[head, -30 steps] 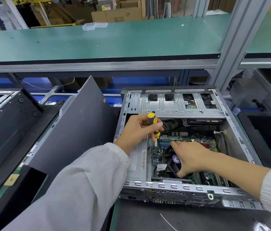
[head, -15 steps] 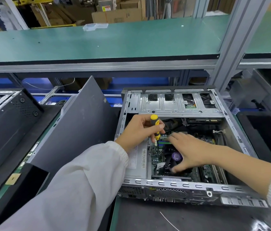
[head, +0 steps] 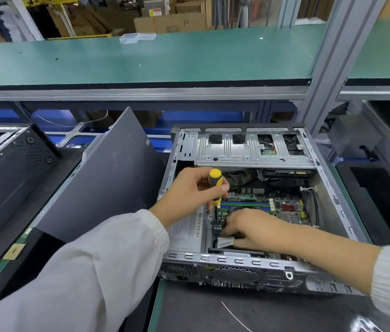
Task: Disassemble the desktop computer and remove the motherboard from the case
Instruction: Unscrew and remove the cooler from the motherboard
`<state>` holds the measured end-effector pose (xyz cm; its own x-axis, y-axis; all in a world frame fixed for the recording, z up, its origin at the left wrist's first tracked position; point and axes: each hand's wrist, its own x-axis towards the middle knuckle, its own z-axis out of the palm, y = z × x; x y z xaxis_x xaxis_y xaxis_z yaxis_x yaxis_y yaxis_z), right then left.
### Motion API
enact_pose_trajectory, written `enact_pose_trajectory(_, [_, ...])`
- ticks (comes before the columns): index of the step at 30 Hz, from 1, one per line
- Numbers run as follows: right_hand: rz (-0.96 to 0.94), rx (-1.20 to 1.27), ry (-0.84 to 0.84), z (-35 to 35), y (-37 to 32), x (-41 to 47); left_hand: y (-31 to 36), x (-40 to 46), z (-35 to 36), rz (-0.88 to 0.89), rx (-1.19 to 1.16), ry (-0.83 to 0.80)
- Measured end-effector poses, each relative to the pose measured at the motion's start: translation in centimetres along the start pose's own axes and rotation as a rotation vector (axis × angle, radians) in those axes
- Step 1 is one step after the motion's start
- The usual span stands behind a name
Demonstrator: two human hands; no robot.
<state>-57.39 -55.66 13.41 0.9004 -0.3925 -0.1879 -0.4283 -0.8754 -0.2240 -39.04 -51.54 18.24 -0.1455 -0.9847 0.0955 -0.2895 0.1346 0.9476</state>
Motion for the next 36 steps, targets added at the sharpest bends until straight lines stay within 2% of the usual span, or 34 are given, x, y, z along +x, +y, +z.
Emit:
enact_pose_trajectory(7, [-0.154,-0.201,-0.119,0.8,2.8,-5.4,-0.4,0.3,0.0,-0.128,0.077,-0.163])
enact_pose_trajectory(12, [0.041,-0.247,-0.37,1.7,3.1,-4.2,-0.7,0.6,0.5,-0.077,0.191,-0.164])
enact_pose_trajectory(15, [0.091,-0.222,-0.407,1.9,3.1,-3.9,-0.9,0.7,0.7,-0.03,0.247,-0.168])
enact_pose_trajectory(18, [0.079,-0.255,-0.33,1.2,3.0,-3.7,-1.3,0.7,0.7,-0.011,0.243,-0.164])
enact_pose_trajectory(21, [-0.002,-0.309,-0.162,0.3,3.3,-4.0,-1.9,0.4,0.7,-0.016,0.195,-0.133])
enact_pose_trajectory(24, [-0.044,-0.253,0.019,-0.5,3.6,-3.8,-2.6,0.2,0.9,-0.031,0.134,-0.08])
enact_pose_trajectory(28, [0.035,0.021,0.216,-1.2,2.6,-1.3,-2.8,0.1,1.0,-0.006,0.114,-0.057])
enact_pose_trajectory(31, [0.1,0.343,0.217,-1.0,1.9,0.5,-2.7,0.1,0.8,-0.009,0.061,-0.024])
enact_pose_trajectory(36, [0.128,0.624,0.283,-0.1,1.8,1.5,-2.7,0.2,0.9,0.002,-0.014,-0.003])
